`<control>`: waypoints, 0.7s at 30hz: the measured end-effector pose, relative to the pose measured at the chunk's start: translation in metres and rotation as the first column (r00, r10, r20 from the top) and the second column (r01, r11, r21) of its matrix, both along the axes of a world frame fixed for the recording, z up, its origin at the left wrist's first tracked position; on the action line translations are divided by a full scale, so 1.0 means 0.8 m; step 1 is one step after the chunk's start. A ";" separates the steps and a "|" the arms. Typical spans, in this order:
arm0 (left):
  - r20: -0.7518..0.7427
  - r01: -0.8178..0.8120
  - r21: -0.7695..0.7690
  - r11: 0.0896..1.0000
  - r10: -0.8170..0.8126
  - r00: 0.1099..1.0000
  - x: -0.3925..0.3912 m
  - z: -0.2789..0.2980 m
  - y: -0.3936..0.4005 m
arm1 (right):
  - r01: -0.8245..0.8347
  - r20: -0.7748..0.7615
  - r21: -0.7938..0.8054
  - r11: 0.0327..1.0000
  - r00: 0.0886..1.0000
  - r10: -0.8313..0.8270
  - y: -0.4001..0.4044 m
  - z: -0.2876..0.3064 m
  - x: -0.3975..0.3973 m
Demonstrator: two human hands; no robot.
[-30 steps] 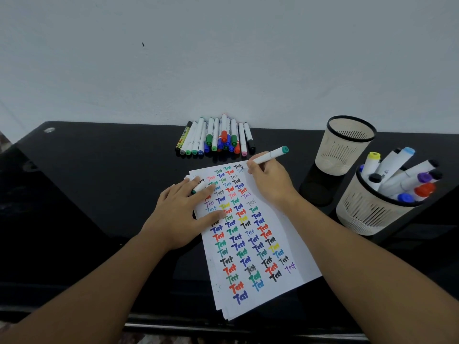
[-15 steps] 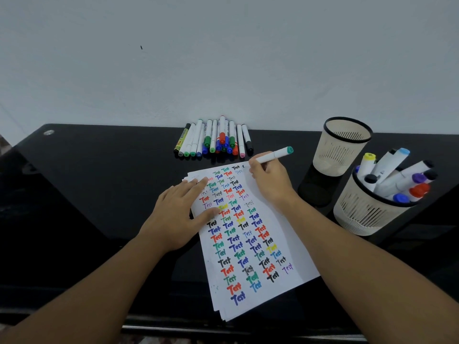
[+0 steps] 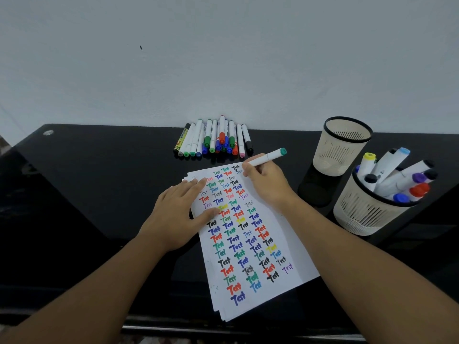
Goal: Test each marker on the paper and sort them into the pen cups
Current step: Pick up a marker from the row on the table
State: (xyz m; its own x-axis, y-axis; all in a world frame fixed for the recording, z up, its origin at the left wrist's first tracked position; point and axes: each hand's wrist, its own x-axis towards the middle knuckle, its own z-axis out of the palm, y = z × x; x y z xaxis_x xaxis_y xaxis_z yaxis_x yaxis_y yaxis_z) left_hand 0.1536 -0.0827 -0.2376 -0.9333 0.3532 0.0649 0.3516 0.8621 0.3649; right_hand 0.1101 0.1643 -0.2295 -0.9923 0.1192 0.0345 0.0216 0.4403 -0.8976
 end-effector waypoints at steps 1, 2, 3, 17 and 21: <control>-0.001 -0.002 -0.004 1.000 0.002 1.000 0.000 0.000 0.000 | -0.008 0.007 0.007 1.000 1.000 0.008 0.000 0.000 -0.001; -0.001 -0.003 -0.008 1.000 0.003 1.000 0.000 0.000 0.001 | -0.017 0.011 0.017 1.000 1.000 0.016 0.000 0.000 -0.001; 0.001 -0.002 -0.010 1.000 0.002 1.000 0.000 0.001 0.001 | -0.024 0.011 0.028 0.999 1.000 0.024 0.000 0.000 -0.001; 0.002 -0.002 -0.015 1.000 0.002 1.000 -0.003 -0.002 0.000 | -0.001 0.019 0.049 0.999 1.000 0.000 0.001 -0.001 0.000; 0.007 0.002 -0.014 1.000 -0.002 1.000 -0.003 -0.002 0.000 | 0.046 0.007 -0.011 0.999 0.999 -0.046 0.004 -0.001 0.000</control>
